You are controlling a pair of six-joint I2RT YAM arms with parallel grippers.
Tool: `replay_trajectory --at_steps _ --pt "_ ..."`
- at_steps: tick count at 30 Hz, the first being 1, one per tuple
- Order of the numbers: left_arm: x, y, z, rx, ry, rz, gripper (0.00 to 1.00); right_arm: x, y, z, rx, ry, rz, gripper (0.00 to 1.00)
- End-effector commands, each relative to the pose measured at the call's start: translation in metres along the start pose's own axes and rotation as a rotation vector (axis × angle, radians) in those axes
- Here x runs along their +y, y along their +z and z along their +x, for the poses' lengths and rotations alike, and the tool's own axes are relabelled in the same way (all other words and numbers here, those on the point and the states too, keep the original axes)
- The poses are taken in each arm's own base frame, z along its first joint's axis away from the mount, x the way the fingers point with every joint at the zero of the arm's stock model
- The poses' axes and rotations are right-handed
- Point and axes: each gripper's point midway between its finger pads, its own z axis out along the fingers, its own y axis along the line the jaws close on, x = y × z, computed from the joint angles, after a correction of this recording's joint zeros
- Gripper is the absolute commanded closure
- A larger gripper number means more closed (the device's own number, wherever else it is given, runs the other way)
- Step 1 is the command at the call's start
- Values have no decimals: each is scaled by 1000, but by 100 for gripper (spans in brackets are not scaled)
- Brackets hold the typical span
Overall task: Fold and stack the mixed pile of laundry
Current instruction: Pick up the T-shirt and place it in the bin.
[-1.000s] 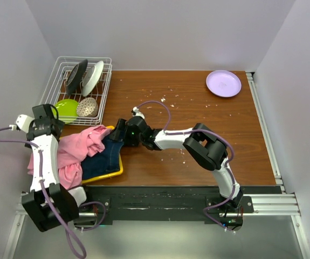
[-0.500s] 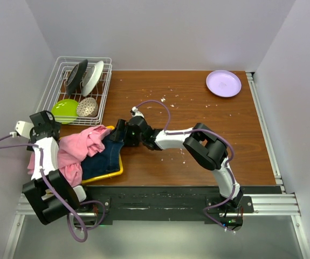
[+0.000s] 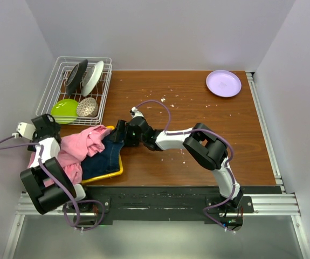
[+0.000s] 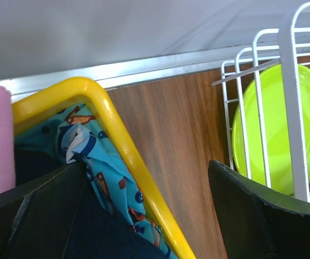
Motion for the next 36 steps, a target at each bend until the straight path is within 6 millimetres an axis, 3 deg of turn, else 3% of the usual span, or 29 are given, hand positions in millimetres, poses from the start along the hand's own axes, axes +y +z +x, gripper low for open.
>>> replay_trajectory --at_steps 1,7,20,36 --pt "-21 6 -26 -124 7 108 0 -25 0 19 48 -43 52 1" --pt "-47 8 -24 -156 48 280 0 -32 -4 21 43 -46 60 1" --pt "-80 11 -15 -134 112 452 0 -37 0 26 53 -53 58 2" --pt "-129 -3 -21 -113 163 657 0 -32 1 26 47 -71 34 2"
